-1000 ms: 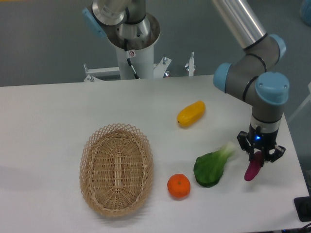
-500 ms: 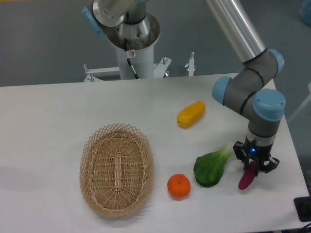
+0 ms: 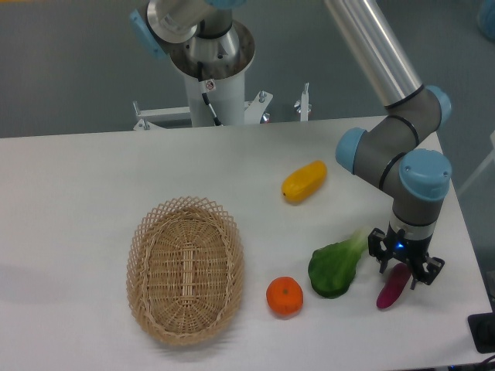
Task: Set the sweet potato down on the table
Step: 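Open the gripper to release the sweet potato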
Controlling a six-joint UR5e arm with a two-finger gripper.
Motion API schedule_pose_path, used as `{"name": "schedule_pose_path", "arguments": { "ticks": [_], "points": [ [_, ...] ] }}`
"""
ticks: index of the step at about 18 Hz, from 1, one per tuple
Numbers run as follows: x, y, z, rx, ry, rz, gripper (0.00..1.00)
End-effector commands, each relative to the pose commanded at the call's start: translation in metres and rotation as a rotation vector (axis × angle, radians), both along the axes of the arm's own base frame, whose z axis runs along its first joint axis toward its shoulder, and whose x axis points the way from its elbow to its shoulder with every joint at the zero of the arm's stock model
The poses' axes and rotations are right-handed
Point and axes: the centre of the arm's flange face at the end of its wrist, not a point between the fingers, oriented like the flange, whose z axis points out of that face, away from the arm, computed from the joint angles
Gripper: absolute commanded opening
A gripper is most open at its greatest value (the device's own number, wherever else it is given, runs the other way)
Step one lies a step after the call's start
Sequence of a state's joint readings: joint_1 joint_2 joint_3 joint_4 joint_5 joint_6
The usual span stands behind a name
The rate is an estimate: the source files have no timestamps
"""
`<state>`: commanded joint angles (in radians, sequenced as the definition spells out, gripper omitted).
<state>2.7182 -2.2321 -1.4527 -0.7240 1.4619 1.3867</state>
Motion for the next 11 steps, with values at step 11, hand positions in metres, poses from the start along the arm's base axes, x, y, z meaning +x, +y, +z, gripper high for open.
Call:
{"name": "schedule_pose_path", "arguments": {
  "ticks": [11],
  "points": [
    [0.059,-0.033,0.159,0.072,0.156,0.037,1.00]
  ]
}}
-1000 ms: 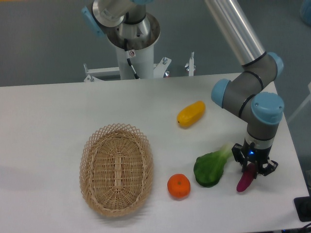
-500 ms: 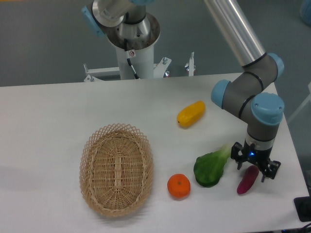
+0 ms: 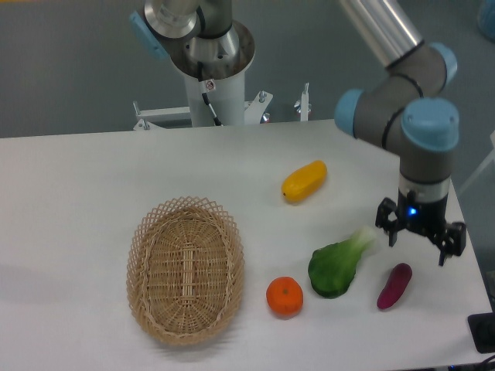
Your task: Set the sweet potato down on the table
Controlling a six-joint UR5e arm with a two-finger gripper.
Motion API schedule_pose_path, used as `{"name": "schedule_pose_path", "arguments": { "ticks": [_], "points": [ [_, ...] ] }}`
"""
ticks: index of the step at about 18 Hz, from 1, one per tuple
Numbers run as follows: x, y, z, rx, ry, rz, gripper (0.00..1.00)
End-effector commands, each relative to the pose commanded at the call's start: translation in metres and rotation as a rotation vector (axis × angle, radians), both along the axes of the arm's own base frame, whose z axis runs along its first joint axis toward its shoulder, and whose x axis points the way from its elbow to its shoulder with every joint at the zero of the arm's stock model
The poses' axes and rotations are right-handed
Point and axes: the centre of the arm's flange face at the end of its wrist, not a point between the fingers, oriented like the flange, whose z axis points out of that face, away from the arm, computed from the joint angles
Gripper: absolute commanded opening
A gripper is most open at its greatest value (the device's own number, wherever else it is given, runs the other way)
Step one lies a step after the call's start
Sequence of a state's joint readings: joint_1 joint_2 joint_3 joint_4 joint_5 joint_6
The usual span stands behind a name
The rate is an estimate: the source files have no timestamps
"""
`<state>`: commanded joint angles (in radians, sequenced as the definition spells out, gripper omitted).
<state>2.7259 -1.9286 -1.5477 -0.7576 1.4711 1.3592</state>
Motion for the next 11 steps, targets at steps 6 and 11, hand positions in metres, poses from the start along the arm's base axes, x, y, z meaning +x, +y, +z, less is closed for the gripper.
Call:
{"name": "schedule_pose_path", "arguments": {
  "ticks": [6,11],
  "points": [
    [0.021,-0.054,0.053,-0.058,-0.099,0.025,1.00],
    [0.010,-0.123,0.067,-0.190,-0.148,-0.173,1.00]
  ]
}}
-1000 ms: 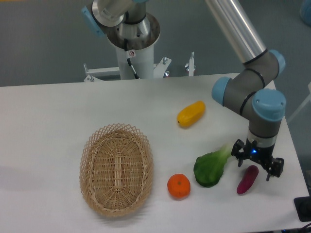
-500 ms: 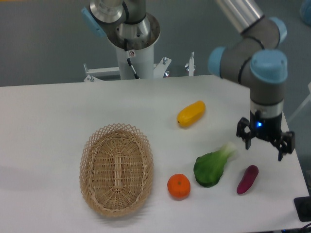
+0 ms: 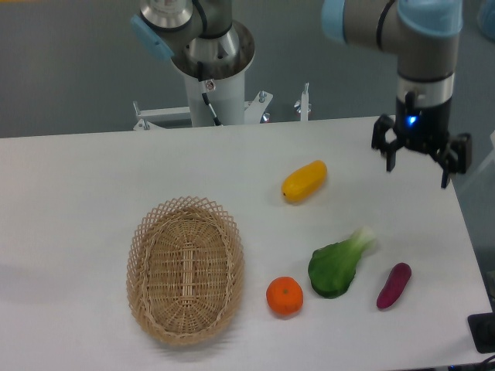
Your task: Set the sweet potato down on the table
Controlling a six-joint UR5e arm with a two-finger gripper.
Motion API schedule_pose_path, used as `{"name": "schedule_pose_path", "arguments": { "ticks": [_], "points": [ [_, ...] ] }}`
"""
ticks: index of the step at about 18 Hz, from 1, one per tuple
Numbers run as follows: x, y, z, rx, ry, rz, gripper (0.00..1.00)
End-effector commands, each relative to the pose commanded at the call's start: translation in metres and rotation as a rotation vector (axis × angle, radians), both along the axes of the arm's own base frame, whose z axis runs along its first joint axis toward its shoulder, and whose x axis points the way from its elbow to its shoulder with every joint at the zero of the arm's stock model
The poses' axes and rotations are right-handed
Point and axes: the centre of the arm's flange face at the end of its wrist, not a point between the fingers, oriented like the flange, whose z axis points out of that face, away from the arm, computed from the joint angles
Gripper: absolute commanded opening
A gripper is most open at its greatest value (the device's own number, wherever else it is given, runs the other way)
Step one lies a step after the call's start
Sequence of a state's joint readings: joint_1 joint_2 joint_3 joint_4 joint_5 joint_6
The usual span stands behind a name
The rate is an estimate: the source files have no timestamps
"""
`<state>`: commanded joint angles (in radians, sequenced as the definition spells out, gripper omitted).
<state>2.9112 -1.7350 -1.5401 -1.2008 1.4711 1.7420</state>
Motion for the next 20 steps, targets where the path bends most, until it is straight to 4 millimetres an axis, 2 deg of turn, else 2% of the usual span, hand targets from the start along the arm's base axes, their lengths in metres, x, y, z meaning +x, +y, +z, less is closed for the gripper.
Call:
{"name": "schedule_pose_path", "arguments": {
  "ticks": [3,4,8,15,20],
  "points": [
    [-0.012,-0.038,-0.001,-0.037,-0.009,-0.114,1.00],
    [-0.015,-0.045,-0.001,-0.046,-0.005,-0.154,1.00],
    [-0.014,-0.046,-0.005,-0.048,-0.008,-0.176,1.00],
    [-0.010,-0.032,-0.006,-0.020,-0.009,-0.191,1.00],
    [-0.005,-0.021,-0.005,-0.004,-0.018,-0.137,1.00]
  ]
}}
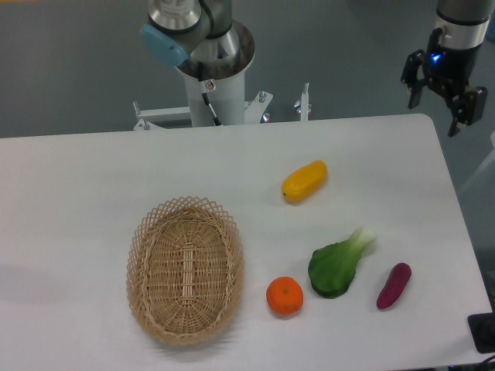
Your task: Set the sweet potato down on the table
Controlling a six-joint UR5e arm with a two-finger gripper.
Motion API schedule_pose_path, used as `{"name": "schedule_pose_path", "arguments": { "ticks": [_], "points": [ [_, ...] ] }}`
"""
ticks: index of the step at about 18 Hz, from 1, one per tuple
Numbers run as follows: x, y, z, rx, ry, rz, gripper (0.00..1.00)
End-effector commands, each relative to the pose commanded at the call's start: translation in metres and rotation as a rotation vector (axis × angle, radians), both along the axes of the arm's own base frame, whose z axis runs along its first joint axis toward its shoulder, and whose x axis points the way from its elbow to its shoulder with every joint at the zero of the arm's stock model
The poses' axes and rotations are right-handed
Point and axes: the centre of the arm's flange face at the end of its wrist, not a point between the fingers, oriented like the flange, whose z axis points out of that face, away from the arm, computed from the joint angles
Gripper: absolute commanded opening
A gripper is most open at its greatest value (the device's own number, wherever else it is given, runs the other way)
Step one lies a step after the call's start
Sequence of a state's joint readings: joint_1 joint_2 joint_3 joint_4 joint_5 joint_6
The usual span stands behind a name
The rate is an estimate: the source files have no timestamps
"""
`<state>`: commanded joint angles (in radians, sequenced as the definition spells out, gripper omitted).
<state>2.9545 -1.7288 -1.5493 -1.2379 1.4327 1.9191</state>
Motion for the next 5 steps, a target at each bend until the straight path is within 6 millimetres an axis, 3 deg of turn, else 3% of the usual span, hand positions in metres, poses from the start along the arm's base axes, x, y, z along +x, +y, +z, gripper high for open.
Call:
{"name": "schedule_pose_path", "arguments": {
  "ticks": [5],
  "points": [
    [0.0023,0.0057,-0.0009,0.004,-0.007,0.022,1.00]
  ]
}}
